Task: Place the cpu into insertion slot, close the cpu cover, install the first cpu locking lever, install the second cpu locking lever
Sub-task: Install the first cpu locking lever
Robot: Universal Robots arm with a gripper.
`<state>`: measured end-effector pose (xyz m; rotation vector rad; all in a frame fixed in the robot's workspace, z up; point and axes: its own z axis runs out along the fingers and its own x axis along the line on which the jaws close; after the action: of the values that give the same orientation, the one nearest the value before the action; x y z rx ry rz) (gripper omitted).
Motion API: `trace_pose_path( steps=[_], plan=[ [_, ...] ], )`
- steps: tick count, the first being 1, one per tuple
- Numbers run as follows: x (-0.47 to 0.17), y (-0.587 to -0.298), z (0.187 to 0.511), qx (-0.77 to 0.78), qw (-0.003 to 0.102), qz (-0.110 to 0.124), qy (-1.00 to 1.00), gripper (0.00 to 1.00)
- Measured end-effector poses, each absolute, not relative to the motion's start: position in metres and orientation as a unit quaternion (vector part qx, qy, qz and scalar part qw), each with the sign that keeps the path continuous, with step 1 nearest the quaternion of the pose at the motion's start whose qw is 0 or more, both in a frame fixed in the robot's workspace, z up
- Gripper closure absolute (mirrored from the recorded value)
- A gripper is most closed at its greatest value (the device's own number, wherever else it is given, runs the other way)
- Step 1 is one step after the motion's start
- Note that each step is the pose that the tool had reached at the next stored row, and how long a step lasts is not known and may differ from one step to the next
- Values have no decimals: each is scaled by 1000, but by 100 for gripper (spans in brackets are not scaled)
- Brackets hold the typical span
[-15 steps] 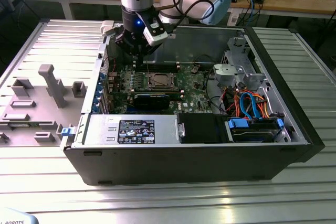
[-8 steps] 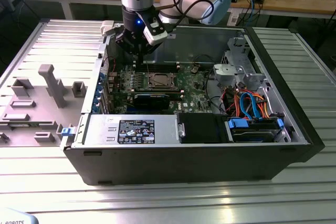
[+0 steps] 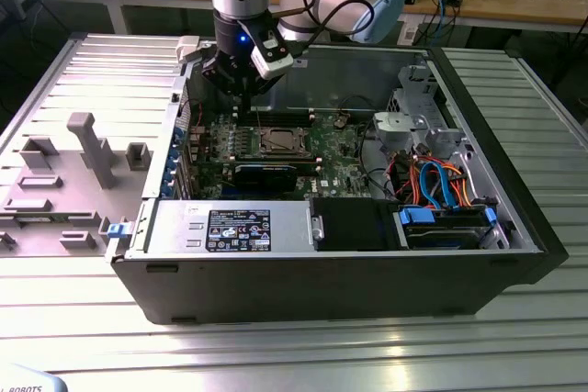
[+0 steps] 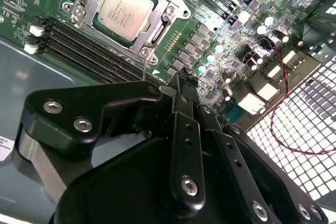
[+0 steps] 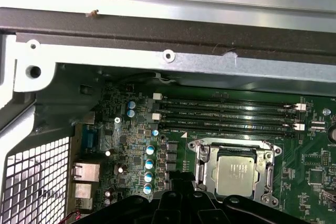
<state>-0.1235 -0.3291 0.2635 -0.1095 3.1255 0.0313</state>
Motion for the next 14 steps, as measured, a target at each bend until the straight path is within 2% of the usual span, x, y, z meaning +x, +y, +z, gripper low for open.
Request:
trace_pose_path(
  steps=[8, 14],
  plan=[
    [-123, -327, 260, -35, 7, 19, 999, 89],
    [-123, -326, 259, -35, 8, 48, 998, 89]
  ],
)
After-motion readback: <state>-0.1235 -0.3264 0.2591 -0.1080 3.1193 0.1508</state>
